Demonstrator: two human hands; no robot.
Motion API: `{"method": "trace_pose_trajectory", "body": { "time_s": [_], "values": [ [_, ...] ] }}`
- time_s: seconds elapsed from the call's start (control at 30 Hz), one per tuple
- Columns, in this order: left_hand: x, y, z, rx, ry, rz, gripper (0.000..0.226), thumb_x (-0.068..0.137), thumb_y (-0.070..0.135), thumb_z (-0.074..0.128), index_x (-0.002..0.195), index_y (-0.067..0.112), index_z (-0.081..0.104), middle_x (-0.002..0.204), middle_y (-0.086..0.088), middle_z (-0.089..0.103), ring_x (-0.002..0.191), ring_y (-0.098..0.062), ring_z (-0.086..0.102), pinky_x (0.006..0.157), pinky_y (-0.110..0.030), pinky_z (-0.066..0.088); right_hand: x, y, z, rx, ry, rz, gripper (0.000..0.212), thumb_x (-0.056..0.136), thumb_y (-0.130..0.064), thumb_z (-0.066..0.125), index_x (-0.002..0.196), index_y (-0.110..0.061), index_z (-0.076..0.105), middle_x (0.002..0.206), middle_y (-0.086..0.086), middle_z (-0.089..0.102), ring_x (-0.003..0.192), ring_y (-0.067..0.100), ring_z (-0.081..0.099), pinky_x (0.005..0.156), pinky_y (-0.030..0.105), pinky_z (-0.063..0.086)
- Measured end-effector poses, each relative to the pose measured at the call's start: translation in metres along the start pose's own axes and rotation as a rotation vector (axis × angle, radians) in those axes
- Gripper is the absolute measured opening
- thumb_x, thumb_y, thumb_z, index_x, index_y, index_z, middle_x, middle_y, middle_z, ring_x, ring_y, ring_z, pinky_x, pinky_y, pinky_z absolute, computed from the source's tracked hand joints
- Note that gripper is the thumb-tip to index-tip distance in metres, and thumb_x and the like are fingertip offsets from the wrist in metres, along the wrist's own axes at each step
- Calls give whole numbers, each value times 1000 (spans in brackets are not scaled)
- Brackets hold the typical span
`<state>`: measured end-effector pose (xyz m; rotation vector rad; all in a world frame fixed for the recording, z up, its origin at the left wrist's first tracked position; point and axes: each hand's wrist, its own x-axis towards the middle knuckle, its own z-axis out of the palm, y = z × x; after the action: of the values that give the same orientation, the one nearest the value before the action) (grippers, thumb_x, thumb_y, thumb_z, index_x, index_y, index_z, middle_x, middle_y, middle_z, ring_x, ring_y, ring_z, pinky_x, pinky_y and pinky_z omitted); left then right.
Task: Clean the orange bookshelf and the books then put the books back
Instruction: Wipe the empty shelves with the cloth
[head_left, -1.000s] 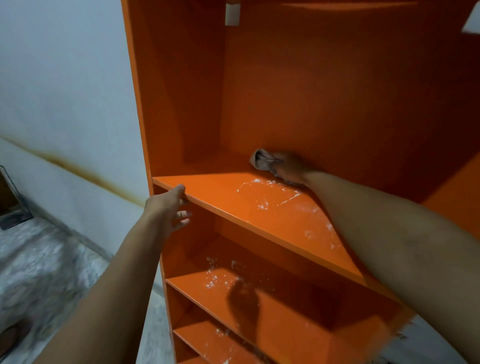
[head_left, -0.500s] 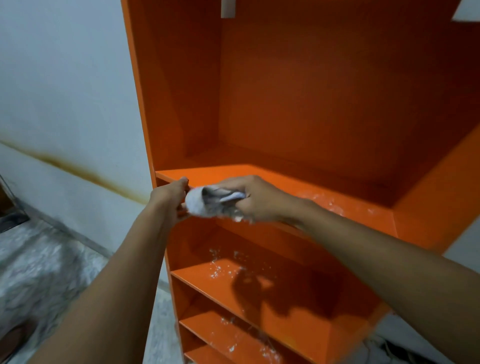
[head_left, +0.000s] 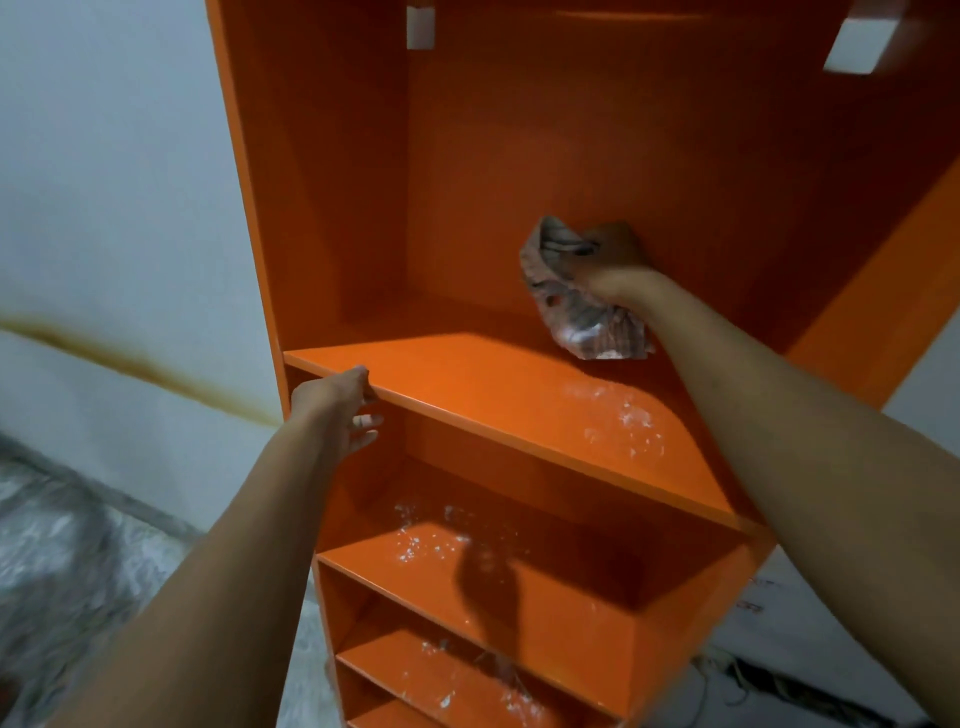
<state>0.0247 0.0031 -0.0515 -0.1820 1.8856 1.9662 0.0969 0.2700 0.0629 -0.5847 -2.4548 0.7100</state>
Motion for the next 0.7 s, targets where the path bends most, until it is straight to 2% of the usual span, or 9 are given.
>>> {"method": "trace_pose_trajectory", "body": {
  "time_s": [0.07,0.13,0.17,0.27,0.37,0.47,0.57,0.63,0.7],
  "values": [
    [3,0,-2,16,-3,-4,19,100,30,53,109,13,49,128,-10,62,117,-32,60,80,-42,53,16,17,6,-150,-10,49,14,91,-22,61,86,-10,65,87,19,62,82,25,61,60,30,32],
    [7,2,-3,33,-13,-9,17,100,31,53,103,15,49,128,-10,62,116,-32,60,79,-42,53,24,38,26,-287,-98,56,20,91,-21,62,102,-5,69,109,23,67,99,35,64,67,33,39],
    [8,2,-3,42,-13,-11,19,99,31,53,107,14,49,129,-10,62,116,-32,60,78,-42,54,23,49,38,-319,-150,57,24,91,-20,63,111,-7,68,118,21,66,105,36,63,72,35,44],
    [14,1,-4,58,-17,-30,32,99,34,54,122,12,52,129,-10,62,113,-31,62,69,-39,54,20,64,69,-284,-197,57,37,92,-15,60,128,-20,61,129,14,61,111,35,59,89,41,50],
    [17,2,-4,70,-17,-40,31,99,34,54,121,13,51,130,-10,62,115,-31,61,72,-39,54,30,52,88,-178,-231,-10,40,93,-14,59,132,-21,59,132,11,60,113,33,58,91,39,48],
    [18,3,-5,67,-24,-52,26,99,33,54,115,14,49,131,-10,61,117,-33,59,79,-41,54,38,36,103,-103,-287,-57,37,94,-16,56,129,-27,62,121,3,65,103,25,61,85,34,48],
    [17,5,-6,63,-41,-60,23,99,32,53,114,14,48,132,-11,60,119,-32,58,82,-42,53,21,19,110,31,-375,-134,39,89,-2,53,121,-20,66,94,-7,66,81,10,60,66,25,43],
    [16,5,-8,57,-64,-64,25,100,31,53,117,14,45,130,-10,60,118,-32,57,85,-44,52,-3,5,108,114,-445,-235,56,82,8,51,128,-21,63,100,-12,66,74,-3,60,66,19,46],
    [16,6,-11,41,-95,-71,28,99,31,53,121,15,44,122,-9,61,113,-31,58,82,-43,52,-35,-11,105,159,-480,-326,66,77,10,52,130,-27,62,109,-14,68,77,-3,63,70,21,50]
  ]
}}
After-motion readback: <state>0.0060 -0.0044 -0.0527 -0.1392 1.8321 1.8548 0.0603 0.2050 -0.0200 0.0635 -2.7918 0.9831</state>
